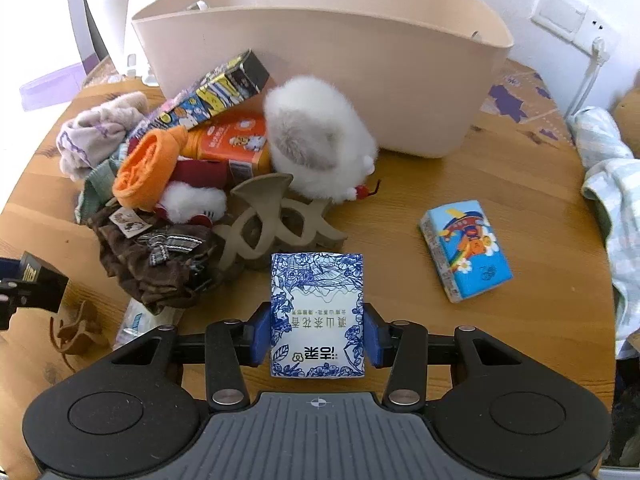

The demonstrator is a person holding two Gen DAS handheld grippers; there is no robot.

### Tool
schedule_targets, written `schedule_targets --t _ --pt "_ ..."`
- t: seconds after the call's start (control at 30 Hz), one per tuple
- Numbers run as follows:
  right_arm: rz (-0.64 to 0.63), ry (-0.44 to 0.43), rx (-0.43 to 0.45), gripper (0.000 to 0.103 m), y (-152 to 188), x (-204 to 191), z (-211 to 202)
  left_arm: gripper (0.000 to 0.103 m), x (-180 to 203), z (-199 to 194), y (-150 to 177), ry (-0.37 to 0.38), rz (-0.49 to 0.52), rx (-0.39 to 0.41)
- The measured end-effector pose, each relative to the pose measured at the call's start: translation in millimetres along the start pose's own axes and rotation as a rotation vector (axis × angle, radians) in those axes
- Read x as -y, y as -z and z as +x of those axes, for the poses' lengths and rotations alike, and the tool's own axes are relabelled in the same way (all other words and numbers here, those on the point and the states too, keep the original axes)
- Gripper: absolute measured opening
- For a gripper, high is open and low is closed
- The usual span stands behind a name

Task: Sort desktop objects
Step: 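Lift both held boxes and carry them over the basket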

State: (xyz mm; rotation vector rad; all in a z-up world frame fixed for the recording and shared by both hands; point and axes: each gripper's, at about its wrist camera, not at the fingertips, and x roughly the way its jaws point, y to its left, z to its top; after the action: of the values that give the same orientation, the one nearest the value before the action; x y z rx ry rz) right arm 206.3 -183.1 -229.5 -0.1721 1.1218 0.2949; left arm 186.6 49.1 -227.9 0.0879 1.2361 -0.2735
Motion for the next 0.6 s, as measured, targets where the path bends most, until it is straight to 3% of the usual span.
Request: schedule_targets --t 0.33,0.6 --pt "-0.056 0.084 0.085 0.044 -4.5 3.6 -34.4 0.046 -6.0 -33.1 -11.6 0.022 0.007 0.093" --pt "0.002 0.130 0.151 0.044 -18.8 32.0 -61.4 0.046 -8.8 -65.9 -41.1 0.015 0.019 0.198"
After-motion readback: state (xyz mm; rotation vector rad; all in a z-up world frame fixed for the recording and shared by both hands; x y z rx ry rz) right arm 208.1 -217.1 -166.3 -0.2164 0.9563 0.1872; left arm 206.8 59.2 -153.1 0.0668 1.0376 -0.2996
